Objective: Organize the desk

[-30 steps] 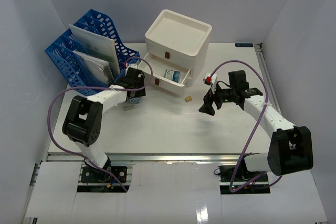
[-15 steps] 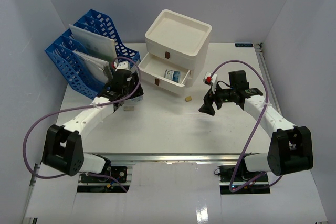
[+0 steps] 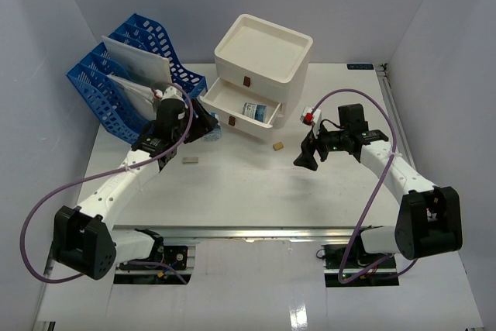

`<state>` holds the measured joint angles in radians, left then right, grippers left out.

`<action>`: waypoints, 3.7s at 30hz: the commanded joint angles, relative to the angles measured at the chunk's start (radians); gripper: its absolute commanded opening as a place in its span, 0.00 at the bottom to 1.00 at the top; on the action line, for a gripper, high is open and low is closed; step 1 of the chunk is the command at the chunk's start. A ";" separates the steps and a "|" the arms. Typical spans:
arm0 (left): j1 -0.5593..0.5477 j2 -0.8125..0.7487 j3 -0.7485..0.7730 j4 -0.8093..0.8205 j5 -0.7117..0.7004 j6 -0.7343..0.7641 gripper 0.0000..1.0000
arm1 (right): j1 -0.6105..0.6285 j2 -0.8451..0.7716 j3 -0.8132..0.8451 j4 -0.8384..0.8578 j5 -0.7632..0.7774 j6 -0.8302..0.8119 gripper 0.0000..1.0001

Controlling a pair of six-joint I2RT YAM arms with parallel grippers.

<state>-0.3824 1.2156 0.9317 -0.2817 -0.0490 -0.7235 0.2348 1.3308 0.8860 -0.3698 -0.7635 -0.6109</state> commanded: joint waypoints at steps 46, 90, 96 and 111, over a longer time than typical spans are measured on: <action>0.017 0.404 0.346 0.315 -0.025 -0.356 0.98 | -0.038 -0.036 -0.002 0.003 -0.039 -0.018 0.87; 0.038 0.397 -0.142 0.801 0.391 -0.026 0.54 | 0.269 0.601 1.017 -0.014 0.414 0.040 0.52; 0.037 0.514 -0.035 0.847 0.379 -0.029 0.52 | 0.268 0.641 1.055 -0.129 0.330 -0.011 0.31; 0.035 0.763 0.298 0.883 0.374 -0.083 0.49 | 0.271 0.678 1.085 -0.308 0.123 -0.005 0.26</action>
<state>-0.3601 1.9777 1.0896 0.4569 0.4917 -0.7819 0.4484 1.9923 1.9796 -0.4358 -0.4237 -0.6468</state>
